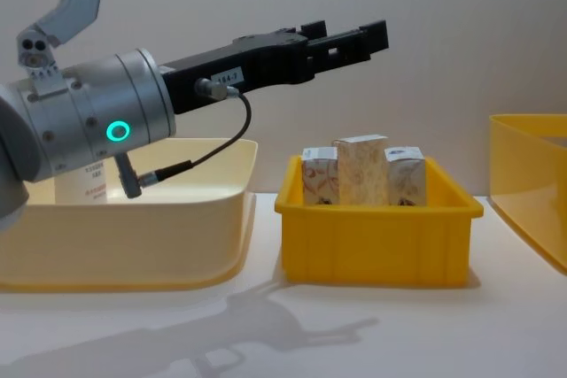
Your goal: Bimanual collaborative sorting of washing and personal care products
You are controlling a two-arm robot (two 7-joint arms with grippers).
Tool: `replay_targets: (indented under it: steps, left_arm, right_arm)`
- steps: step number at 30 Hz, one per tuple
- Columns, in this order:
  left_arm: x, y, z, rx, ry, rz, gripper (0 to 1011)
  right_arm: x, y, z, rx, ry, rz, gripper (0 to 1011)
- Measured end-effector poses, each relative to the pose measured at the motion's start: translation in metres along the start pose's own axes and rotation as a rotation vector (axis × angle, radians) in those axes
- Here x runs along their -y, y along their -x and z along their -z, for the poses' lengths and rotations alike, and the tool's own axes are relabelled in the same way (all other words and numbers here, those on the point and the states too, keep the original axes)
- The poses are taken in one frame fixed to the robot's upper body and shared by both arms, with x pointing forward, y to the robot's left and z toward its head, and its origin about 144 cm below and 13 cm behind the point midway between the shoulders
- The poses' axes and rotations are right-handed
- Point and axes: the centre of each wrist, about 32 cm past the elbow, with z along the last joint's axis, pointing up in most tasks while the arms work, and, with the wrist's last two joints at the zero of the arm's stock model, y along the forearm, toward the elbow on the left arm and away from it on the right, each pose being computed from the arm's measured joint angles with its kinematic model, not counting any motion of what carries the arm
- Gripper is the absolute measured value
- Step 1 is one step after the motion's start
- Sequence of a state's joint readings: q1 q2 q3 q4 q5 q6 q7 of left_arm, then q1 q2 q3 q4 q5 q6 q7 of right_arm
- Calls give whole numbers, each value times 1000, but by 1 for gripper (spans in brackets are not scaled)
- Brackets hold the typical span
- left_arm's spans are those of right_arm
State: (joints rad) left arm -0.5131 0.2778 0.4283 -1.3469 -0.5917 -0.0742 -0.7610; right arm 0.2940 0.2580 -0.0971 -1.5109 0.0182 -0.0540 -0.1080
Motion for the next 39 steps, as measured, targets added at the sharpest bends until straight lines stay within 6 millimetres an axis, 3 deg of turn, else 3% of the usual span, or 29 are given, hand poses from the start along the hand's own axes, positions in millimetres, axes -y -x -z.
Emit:
replay_targets:
  steps: [14, 39]
  left_arm:
    - [-9, 15, 7, 44, -75, -131, 1000]
    - [-28, 48, 18, 169, -201, -400, 1000]
  right_arm:
    - [8, 3, 1, -31, -26, -35, 1001]
    - [83, 35, 8, -204, 137, -316, 1001]
